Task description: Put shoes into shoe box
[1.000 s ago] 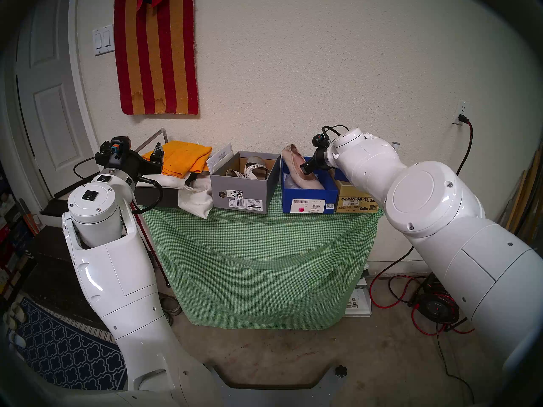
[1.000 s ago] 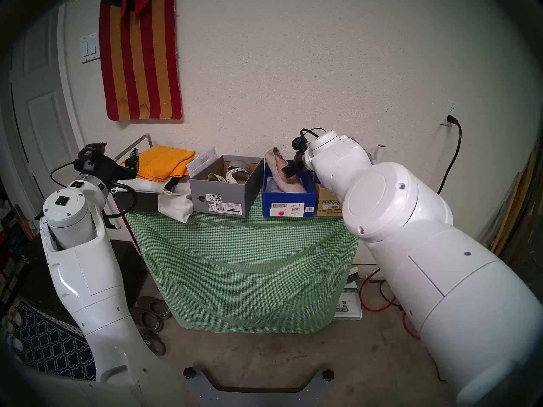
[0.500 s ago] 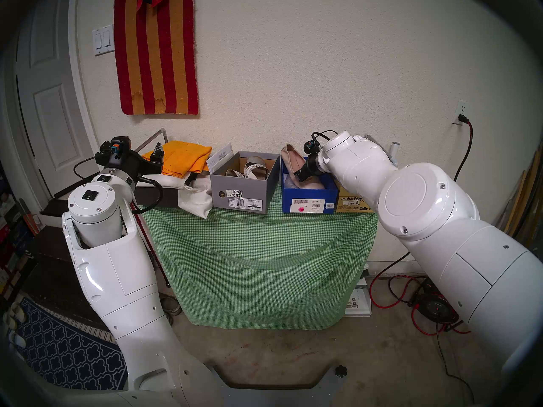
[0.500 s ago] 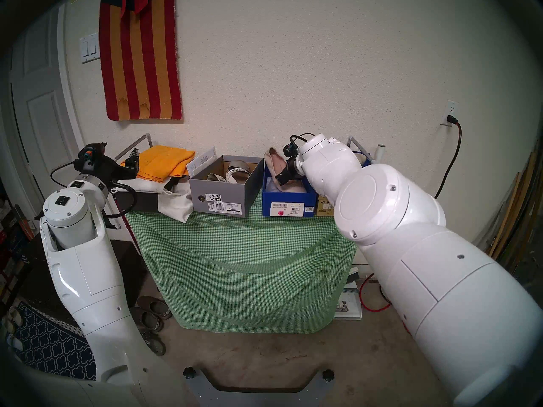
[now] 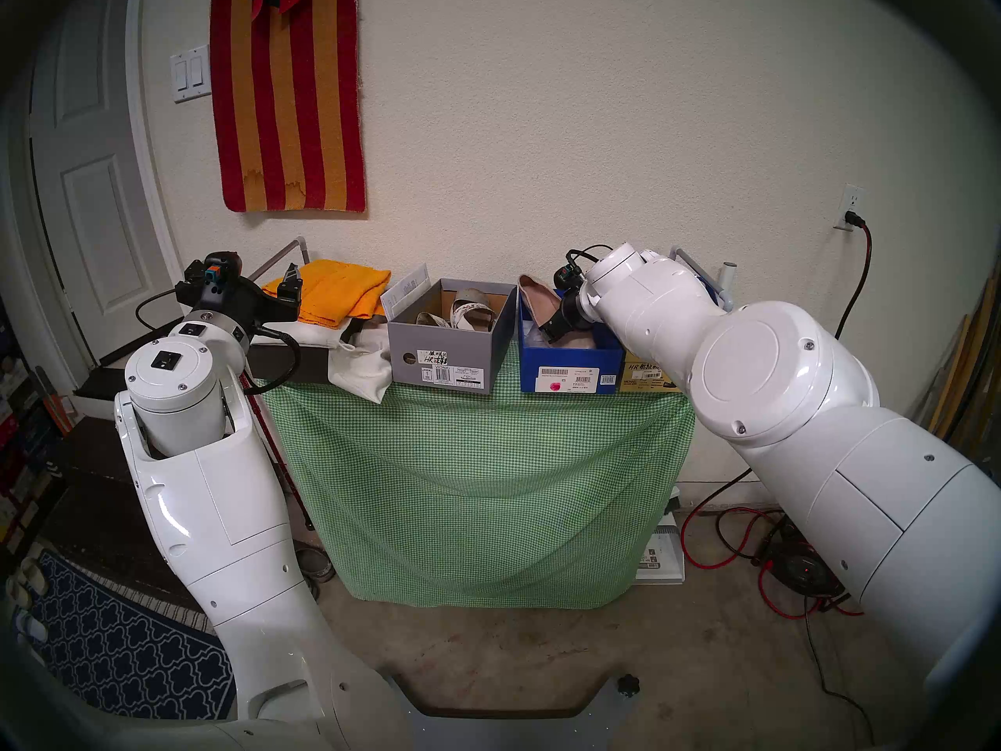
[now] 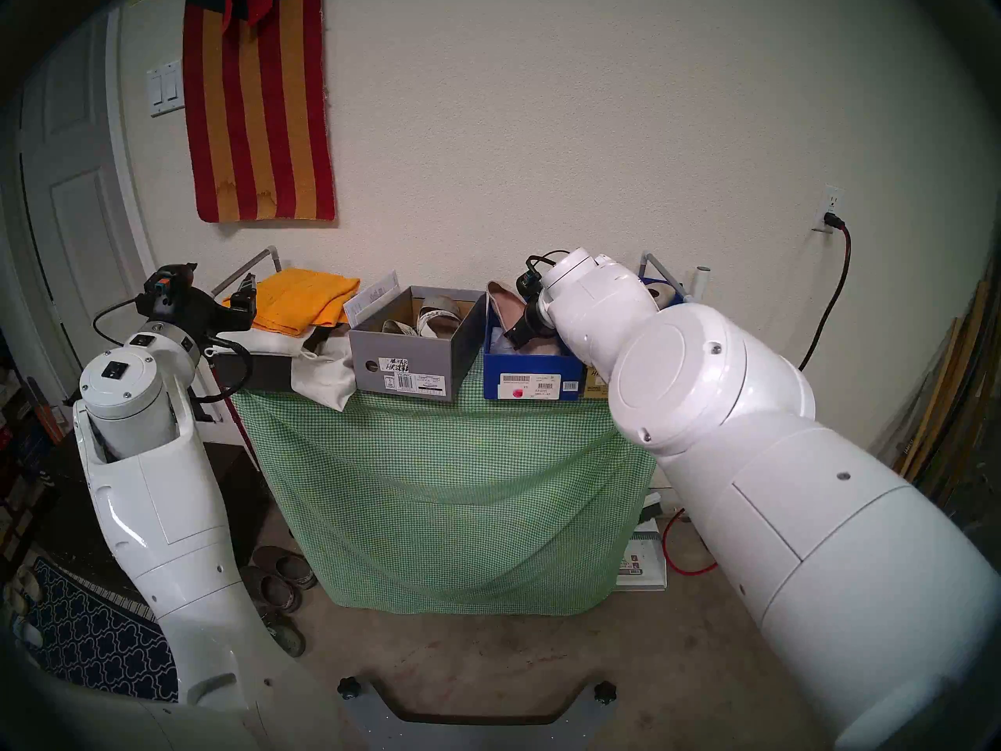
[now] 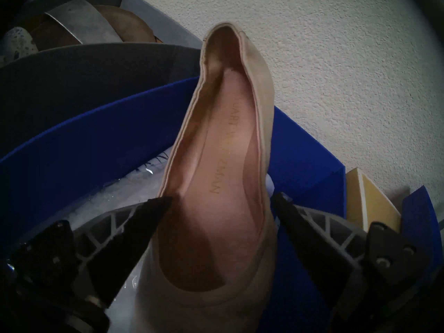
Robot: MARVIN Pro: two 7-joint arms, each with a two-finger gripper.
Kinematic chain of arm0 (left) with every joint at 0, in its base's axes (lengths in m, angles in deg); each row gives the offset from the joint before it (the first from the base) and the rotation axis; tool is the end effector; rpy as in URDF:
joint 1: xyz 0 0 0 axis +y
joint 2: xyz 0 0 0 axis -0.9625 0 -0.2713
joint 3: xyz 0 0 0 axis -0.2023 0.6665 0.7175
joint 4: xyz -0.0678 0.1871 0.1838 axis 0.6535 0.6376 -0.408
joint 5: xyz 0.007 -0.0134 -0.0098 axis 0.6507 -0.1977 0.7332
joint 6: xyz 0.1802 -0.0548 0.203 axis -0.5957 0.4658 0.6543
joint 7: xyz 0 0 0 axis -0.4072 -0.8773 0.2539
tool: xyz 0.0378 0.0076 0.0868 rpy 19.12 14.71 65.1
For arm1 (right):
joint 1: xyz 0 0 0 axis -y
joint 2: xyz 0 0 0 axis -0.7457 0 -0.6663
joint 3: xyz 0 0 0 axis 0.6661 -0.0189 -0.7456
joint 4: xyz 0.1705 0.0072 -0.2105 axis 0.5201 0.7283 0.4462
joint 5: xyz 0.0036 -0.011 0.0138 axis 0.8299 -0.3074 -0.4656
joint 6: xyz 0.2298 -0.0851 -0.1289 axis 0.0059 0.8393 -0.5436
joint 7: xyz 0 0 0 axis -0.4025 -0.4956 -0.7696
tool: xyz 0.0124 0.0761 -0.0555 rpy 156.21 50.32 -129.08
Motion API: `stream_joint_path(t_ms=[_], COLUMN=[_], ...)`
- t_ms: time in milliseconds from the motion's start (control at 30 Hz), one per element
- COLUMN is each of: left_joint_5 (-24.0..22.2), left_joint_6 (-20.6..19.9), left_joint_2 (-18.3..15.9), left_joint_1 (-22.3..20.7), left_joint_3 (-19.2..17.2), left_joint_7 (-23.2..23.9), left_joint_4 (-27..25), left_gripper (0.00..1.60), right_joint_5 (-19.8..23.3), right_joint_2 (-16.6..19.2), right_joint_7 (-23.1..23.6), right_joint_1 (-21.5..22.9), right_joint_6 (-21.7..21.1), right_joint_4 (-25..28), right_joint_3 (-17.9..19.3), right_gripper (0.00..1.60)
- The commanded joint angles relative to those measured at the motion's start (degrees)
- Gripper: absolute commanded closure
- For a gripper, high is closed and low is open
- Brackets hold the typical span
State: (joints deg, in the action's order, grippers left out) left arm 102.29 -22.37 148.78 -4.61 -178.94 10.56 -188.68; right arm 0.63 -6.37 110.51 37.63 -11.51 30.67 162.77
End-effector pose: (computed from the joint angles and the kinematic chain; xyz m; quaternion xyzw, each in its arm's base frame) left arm 0.3867 0.1197 -0.0846 -0.6405 0.0481 -0.7468 0.1726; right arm 0.6130 0.0560 -0.1367 0.8357 0.3438 0.4234 0.0644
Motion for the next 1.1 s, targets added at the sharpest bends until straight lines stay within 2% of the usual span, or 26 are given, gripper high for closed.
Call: stream_joint_path(t_ms=[0, 67, 100, 133, 167, 200, 633, 1033, 1067], left_joint_5=[0.0, 0.0, 0.0, 0.0, 0.1, 0.1, 0.3, 0.5, 0.5], left_joint_6=[0.0, 0.0, 0.0, 0.0, 0.1, 0.1, 0.1, 0.2, 0.2], left_joint_2=[0.0, 0.1, 0.1, 0.1, 0.1, 0.1, 0.3, 0.4, 0.4], left_joint_1=[0.0, -0.1, -0.1, -0.1, -0.1, -0.1, -0.2, -0.3, -0.3], left_joint_3=[0.0, 0.0, 0.0, 0.0, 0.0, -0.1, -0.2, -0.3, -0.3], left_joint_7=[0.0, 0.0, 0.1, 0.1, 0.1, 0.1, 0.3, 0.4, 0.4], left_joint_4=[-0.1, -0.1, -0.1, -0.1, -0.1, -0.1, -0.1, -0.2, -0.2], left_gripper=[0.00, 0.00, 0.00, 0.00, 0.00, 0.00, 0.00, 0.00, 0.00], right_joint_5=[-0.7, -0.9, -1.0, -1.0, -1.2, -1.3, -0.8, 2.5, 2.9], right_joint_2=[-1.0, -1.1, -1.1, -1.1, -1.1, -1.1, -1.8, -4.0, -4.1], right_joint_7=[0.2, 0.3, 0.3, 0.4, 0.5, 0.5, 0.1, 0.7, 0.4], right_joint_1=[-0.5, -0.6, -0.6, -0.7, -0.6, -0.7, 0.9, 2.3, 2.4], right_joint_6=[-1.6, -1.8, -1.9, -2.1, -2.2, -2.3, -5.0, -11.5, -13.0], right_joint_4=[0.1, 0.1, 0.1, 0.1, 0.1, 0.1, 0.7, 0.8, 0.9], right_joint_3=[-0.6, -0.6, -0.6, -0.6, -0.6, -0.6, 0.7, 5.6, 6.4], right_gripper=[0.00, 0.00, 0.24, 0.78, 1.00, 1.60, 1.60, 1.60, 1.60])
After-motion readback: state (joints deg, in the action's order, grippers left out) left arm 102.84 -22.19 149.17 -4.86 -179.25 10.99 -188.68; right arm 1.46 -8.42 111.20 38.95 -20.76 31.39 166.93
